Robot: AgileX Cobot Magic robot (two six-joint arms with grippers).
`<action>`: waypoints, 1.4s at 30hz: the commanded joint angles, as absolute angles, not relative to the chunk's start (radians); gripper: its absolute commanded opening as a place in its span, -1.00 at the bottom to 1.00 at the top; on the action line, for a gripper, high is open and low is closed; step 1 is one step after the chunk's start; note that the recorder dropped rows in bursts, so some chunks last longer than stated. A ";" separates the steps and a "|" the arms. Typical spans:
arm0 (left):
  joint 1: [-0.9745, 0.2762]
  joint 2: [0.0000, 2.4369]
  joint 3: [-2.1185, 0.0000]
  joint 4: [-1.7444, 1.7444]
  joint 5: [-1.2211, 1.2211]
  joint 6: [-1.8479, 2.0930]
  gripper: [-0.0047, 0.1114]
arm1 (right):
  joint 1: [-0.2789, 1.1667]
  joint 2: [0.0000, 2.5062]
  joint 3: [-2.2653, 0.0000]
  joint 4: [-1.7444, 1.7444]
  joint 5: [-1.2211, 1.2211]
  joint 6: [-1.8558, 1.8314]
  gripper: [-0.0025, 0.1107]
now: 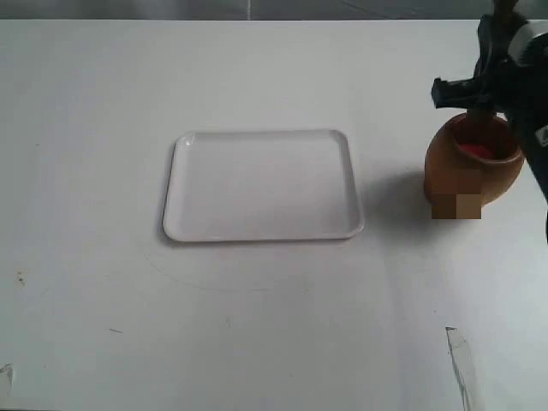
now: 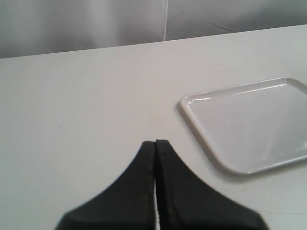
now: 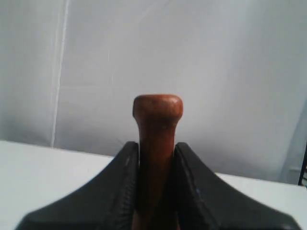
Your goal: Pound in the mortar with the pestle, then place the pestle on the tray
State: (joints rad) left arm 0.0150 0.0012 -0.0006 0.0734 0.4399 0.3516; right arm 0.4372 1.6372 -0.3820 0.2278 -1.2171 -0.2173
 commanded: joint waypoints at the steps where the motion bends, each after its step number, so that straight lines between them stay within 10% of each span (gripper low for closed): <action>1: 0.007 0.000 0.000 0.066 0.437 0.343 -0.92 | 0.430 1.745 -0.372 0.208 -1.221 -0.175 -0.96; 24: 0.007 0.000 0.000 0.066 0.437 0.343 -0.92 | 0.430 1.455 -0.334 0.186 -1.221 -0.159 -0.96; 42: 0.007 0.000 0.000 0.066 0.437 0.343 -0.92 | 0.430 1.767 -0.290 0.193 -1.221 -0.241 -0.96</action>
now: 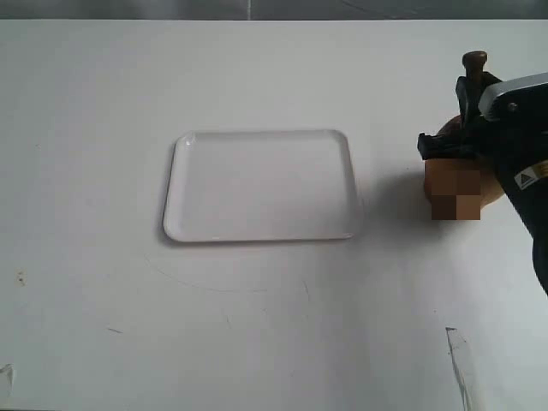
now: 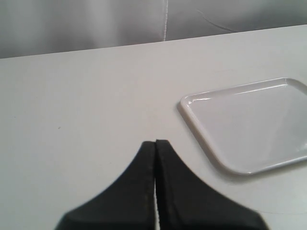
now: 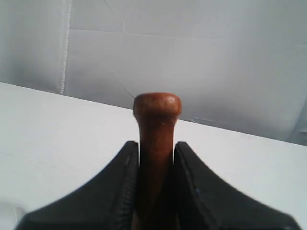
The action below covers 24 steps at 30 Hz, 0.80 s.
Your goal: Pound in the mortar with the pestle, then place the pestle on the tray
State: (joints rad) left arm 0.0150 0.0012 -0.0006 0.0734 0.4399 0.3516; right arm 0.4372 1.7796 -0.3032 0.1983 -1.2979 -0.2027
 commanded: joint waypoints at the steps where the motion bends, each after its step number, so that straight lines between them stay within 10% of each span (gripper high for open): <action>1: 0.007 0.000 0.000 0.066 0.437 0.343 -0.92 | 0.430 1.751 -0.292 0.195 -1.221 -0.253 -0.96; 10: 0.007 0.000 0.000 0.066 0.437 0.343 -0.92 | 0.430 1.246 -0.354 -0.359 -1.216 -0.028 -0.96; 24: 0.007 0.000 0.000 0.066 0.437 0.343 -0.92 | 0.511 1.575 -0.803 -1.074 -0.828 0.848 -0.96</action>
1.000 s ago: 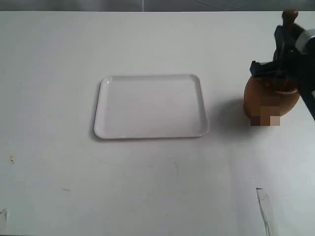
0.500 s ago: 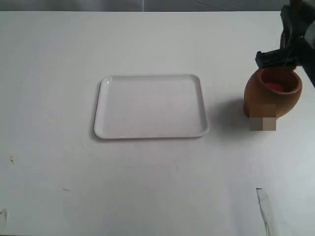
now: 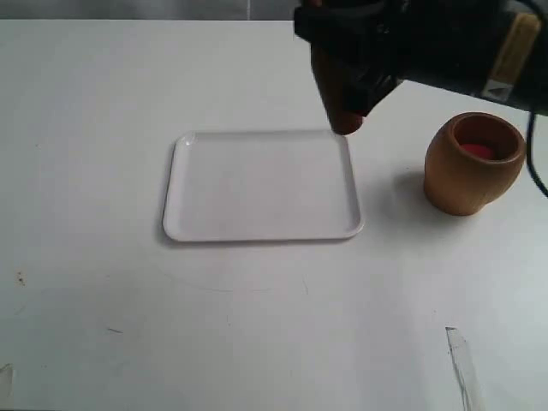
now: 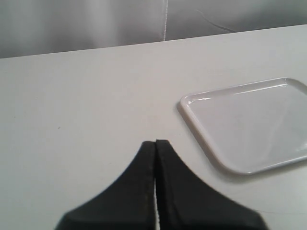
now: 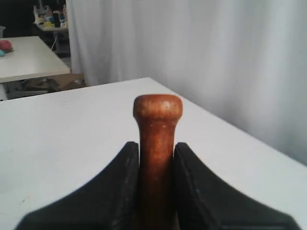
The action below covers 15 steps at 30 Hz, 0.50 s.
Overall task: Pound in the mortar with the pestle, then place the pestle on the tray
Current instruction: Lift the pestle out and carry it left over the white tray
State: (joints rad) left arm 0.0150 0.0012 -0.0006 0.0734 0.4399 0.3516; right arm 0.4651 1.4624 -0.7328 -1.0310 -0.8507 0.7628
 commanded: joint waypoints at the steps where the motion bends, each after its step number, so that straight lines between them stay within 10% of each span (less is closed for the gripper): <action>1: 0.007 0.000 0.000 0.066 0.437 0.343 -0.92 | 0.529 1.610 -0.825 -1.074 -0.802 0.867 -0.96; 15: 0.007 0.000 0.000 0.066 0.437 0.343 -0.92 | 0.689 1.994 -1.115 -1.315 -0.554 1.221 -0.96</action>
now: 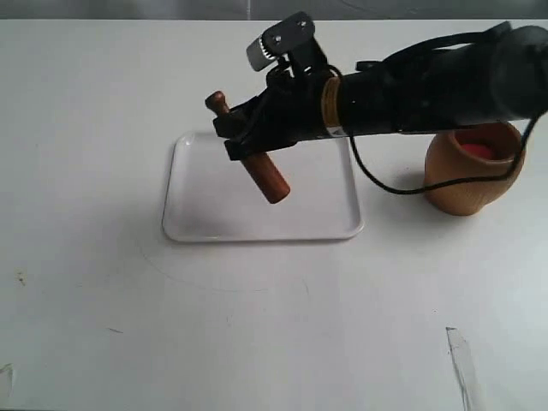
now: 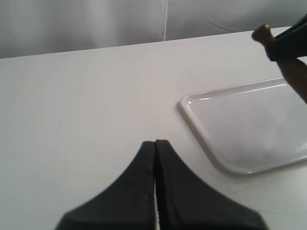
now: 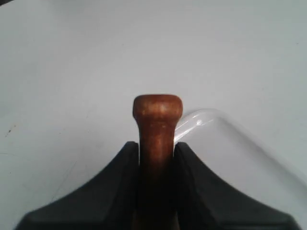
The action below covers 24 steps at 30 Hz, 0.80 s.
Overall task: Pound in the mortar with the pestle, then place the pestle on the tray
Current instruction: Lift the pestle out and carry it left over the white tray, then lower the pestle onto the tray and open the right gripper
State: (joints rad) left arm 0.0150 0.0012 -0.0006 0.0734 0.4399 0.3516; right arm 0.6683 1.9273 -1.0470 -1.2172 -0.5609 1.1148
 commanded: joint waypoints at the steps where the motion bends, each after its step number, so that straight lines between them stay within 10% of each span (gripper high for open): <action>1: 0.007 0.000 0.000 0.066 0.437 0.343 -0.92 | 0.689 2.008 -1.128 -1.340 -0.554 1.244 -0.96; 24: 0.007 0.000 0.000 0.066 0.437 0.343 -0.92 | 0.689 2.101 -1.153 -1.517 -0.358 1.449 -0.96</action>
